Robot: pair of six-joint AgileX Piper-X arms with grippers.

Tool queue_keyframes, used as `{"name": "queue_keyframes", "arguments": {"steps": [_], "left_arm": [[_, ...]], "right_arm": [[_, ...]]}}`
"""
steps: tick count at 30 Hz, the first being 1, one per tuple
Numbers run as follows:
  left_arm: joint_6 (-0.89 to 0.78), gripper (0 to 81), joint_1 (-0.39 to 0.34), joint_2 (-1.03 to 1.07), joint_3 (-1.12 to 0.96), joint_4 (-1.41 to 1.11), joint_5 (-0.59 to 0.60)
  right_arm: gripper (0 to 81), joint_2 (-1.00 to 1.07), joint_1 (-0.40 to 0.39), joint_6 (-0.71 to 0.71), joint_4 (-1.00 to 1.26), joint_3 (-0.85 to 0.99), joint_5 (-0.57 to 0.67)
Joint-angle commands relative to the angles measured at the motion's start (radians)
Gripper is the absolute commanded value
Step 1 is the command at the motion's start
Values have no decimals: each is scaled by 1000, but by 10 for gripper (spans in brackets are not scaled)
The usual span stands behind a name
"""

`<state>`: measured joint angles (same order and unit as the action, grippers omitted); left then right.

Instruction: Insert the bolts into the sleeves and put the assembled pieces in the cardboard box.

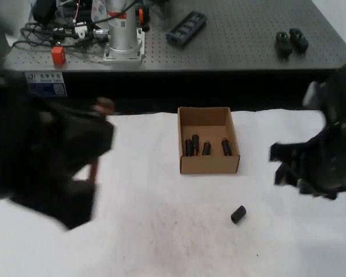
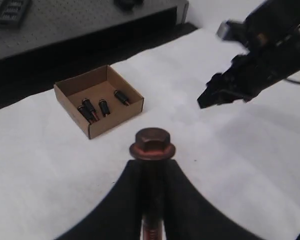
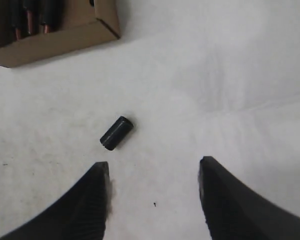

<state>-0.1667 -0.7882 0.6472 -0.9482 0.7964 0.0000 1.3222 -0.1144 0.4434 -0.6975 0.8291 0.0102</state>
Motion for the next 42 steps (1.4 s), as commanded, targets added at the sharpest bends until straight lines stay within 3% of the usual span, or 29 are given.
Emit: {"name": "queue_keyframes", "arguments": {"steps": [1, 12, 17, 29, 42], "left_arm": [[-75, 7, 3, -81, 7, 4, 0], [-87, 7, 3, -186, 7, 20, 0], [-87, 7, 3, -186, 7, 22, 0], [-87, 7, 3, -186, 15, 24, 0], [-84, 7, 3, -186, 15, 24, 0]], "right_arm": [[409, 51, -19, 58, 47, 9, 2], [409, 356, -37, 220, 53, 207, 38], [373, 443, -60, 260, 1, 296, 58], [373, 507, -86, 283, -131, 314, 55], [361, 543, -105, 370, -126, 314, 60]]}}
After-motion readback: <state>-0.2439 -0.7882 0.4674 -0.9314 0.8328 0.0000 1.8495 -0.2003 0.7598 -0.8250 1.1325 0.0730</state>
